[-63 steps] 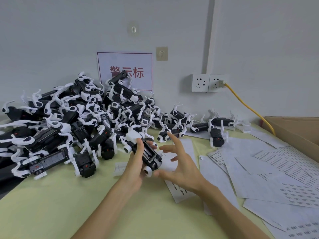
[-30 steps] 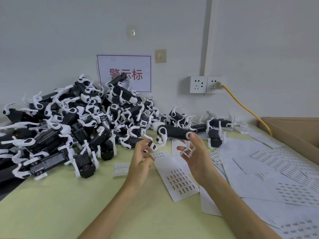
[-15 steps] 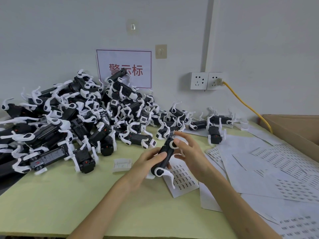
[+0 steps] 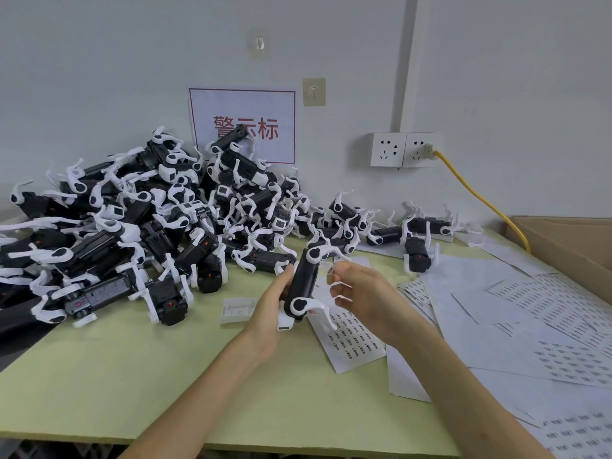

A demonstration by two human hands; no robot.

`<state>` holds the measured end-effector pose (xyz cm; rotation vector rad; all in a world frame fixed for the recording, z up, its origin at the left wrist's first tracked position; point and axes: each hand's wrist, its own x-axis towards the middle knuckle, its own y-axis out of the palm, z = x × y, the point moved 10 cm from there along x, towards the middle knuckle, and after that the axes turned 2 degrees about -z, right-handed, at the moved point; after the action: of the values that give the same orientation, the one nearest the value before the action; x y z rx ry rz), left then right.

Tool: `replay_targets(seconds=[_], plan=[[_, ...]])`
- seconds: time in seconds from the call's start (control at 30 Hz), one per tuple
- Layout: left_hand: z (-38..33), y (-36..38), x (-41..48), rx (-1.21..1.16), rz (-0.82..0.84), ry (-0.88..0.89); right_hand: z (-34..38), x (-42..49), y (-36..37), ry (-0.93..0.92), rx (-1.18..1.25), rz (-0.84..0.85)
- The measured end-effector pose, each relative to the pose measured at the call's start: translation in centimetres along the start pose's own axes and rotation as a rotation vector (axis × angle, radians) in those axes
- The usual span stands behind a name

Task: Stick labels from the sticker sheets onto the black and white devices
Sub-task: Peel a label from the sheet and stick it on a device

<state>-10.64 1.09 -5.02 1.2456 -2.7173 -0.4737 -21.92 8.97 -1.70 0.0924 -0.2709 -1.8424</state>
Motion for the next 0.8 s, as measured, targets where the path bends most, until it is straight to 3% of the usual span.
replay_targets(seconds=[0.2, 0.47, 0.8], plan=[[1.3, 0.8, -0.2, 0.081, 0.045, -0.039, -0.3, -0.2, 0.2, -0.013, -0.059, 0.004], [-0.2, 0.7, -0.4, 0.178, 0.016, 0.143, 0.9, -0.2, -0.6, -0.125, -0.172, -0.113], [-0.4, 1.0, -0.6, 0.191, 0.012, 0.173, 1.5, -0.4, -0.6, -0.179, -0.304, -0.134]])
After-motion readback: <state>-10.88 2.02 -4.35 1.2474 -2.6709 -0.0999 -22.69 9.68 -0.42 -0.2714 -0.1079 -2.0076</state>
